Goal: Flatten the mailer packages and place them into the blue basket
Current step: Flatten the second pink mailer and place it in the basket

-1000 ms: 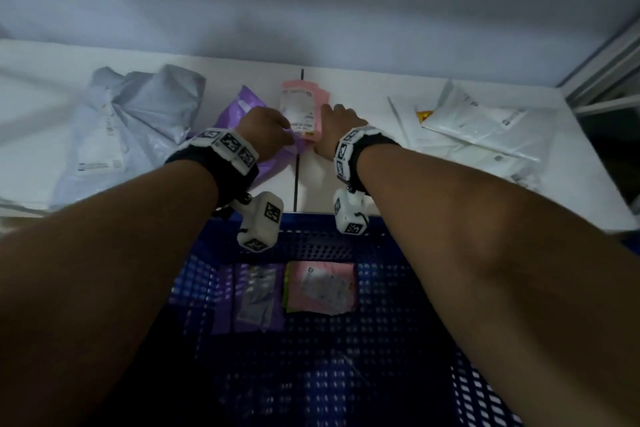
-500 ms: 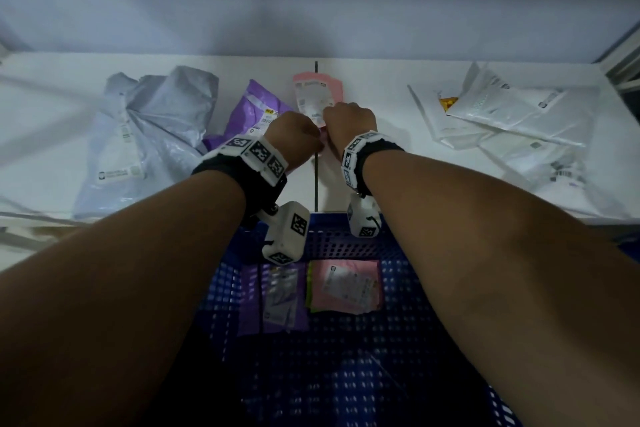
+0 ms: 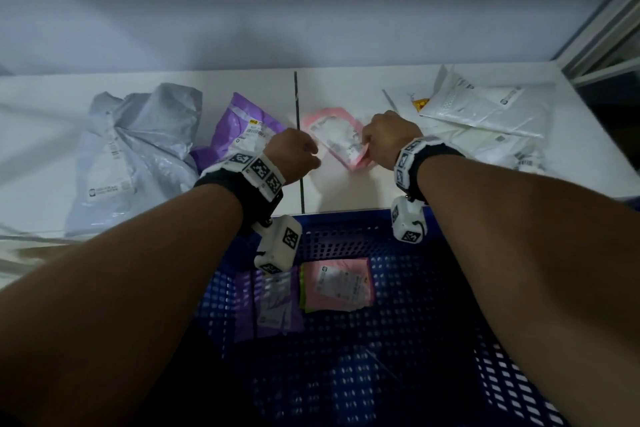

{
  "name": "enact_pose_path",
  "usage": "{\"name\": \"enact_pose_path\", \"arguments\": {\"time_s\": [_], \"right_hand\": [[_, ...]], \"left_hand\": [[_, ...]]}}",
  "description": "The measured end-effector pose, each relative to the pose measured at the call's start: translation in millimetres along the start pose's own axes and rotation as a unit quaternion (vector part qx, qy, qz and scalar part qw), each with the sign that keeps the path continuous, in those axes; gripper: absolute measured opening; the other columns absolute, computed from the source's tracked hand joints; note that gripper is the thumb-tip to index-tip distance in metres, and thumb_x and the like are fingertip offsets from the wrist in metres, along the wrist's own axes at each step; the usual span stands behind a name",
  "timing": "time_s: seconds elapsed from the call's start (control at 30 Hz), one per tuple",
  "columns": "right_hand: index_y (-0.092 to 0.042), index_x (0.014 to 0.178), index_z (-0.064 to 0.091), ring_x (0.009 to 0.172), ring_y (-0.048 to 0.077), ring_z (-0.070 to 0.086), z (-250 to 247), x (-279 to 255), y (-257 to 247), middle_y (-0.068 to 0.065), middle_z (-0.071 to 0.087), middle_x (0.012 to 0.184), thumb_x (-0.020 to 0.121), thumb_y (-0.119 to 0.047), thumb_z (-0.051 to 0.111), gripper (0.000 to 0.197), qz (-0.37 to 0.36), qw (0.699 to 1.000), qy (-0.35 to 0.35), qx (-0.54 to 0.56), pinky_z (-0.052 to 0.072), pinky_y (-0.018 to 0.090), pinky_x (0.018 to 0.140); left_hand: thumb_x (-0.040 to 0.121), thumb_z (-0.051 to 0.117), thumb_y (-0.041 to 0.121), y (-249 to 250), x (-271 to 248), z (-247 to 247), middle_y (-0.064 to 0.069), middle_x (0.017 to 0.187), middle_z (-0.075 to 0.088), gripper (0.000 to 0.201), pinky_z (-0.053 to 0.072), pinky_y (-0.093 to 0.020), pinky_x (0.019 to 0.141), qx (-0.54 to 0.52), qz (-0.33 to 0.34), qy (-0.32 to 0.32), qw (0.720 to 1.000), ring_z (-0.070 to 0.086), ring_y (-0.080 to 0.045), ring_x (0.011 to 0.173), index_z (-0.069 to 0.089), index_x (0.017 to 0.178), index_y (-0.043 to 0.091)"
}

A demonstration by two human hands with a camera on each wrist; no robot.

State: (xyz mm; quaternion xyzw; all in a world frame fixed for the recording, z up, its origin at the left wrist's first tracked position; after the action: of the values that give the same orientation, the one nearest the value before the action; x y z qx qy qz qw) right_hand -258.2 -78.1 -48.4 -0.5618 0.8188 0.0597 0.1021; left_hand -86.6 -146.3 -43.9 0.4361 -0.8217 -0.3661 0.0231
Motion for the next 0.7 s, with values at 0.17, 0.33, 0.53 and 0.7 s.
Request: {"name": "enact_pose_path", "arguments": {"time_s": [0.17, 0.33, 0.53, 0.7], "right_hand": [[-0.008, 0.134, 0.057, 0.123, 0.031, 0.056, 27, -29, -14, 0.014, 0.057, 0.137, 0.099, -0.033, 0.052, 0.043, 0.028, 0.989, -0.147, -0.019, 0.045, 0.034, 0.095], [-0.008, 0.084, 0.068, 0.071, 0.019, 0.065, 28, -38, -55, 0.007, 0.072, 0.08, 0.104, -0.041, 0.039, 0.048, 0.053, 0.975, -0.132, 0.171, 0.051, 0.024, 0.068], [-0.008, 0.079, 0.067, 0.057, 0.013, 0.07, 24, -35, -94, 0.007, 0.07, 0.074, 0.096, -0.014, 0.053, 0.024, 0.023, 0.954, -0.147, 0.259, 0.058, 0.025, 0.054], [-0.007, 0.092, 0.067, 0.089, 0.026, 0.065, -17, -31, -57, 0.01, 0.067, 0.095, 0.092, -0.02, 0.049, 0.022, 0.05, 0.98, 0.023, 0.191, 0.048, 0.029, 0.07]], "left_hand": [[0.095, 0.064, 0.013, -4, -15, 31, -0.017, 0.085, 0.072, 0.023, 0.058, -0.031, 0.052, -0.06, -0.068, -0.124, 0.988, 0.069, -0.027, 0.064, 0.067, 0.098, -0.01], [0.1, 0.058, 0.031, -14, -21, 38, -0.016, 0.087, 0.07, 0.039, 0.061, -0.043, 0.072, -0.13, -0.15, -0.121, 0.973, 0.069, -0.029, 0.065, 0.063, 0.1, -0.008], [0.102, 0.051, 0.036, -34, -25, 36, -0.02, 0.103, 0.068, 0.038, 0.057, -0.044, 0.087, -0.199, -0.207, -0.092, 0.953, 0.067, -0.032, 0.08, 0.061, 0.111, 0.0], [0.097, 0.059, 0.008, -40, -20, 26, -0.019, 0.09, 0.064, 0.027, 0.057, -0.051, 0.089, -0.197, -0.184, -0.067, 0.961, 0.066, -0.032, 0.071, 0.062, 0.117, -0.01]]}}
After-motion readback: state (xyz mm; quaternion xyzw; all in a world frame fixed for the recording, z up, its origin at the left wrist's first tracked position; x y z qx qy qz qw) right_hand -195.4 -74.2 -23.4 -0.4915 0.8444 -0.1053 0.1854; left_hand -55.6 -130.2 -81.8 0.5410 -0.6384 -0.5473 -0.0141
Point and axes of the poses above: each hand's wrist, its own x-axis towards the middle knuckle, its own z-axis out of the palm, y = z × x, the point moved 8 cm from there along x, towards the middle knuckle
